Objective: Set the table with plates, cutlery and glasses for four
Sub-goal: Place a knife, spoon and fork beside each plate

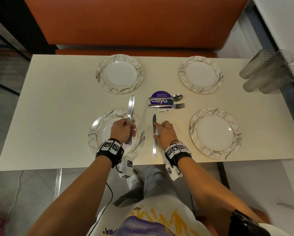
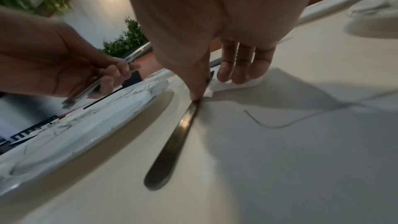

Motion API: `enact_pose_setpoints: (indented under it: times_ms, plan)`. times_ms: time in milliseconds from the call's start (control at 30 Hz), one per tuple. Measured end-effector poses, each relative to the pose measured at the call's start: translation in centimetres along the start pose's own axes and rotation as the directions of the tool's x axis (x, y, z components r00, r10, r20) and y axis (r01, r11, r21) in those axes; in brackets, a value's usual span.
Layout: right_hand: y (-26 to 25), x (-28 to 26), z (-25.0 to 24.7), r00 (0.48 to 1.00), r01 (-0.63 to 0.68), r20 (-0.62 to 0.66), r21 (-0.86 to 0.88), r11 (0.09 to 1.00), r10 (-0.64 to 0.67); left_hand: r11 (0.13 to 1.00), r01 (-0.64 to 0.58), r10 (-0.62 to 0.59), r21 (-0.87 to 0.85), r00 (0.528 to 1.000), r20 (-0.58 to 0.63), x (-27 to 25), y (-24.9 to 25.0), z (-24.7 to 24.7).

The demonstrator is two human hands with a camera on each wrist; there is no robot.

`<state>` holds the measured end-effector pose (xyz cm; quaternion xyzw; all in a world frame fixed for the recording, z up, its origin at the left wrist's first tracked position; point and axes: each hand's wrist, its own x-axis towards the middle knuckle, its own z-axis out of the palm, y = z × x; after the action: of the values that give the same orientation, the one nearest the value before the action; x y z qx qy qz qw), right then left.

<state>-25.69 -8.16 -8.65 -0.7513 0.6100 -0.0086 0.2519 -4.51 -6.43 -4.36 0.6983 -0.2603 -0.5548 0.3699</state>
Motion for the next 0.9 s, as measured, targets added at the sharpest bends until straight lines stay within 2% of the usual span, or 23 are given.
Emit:
enact_pose_setpoints:
  times_ms: [367,733,900]
  plan:
    - [-1.6,-0.6,1.4,0.999,0.036,0.028,0.045,0.998,-0.037,0.997,0.003,-0.001,0.081,1.0,-0.026,-0.2,0.0,0.3]
    - [-1.7,-0.6,1.5,0.999,0.018,0.049,0.089,0.996,-0.023,0.997,-0.021,0.024,0.076,0.999,-0.041,-0.2,0.3,0.7]
    - [-1.4,0.0,1.3,0.999,-0.042,0.028,0.249,0.968,0.036,0.999,-0.009,0.01,0.043,1.0,-0.021,-0.4,1.0,1.1]
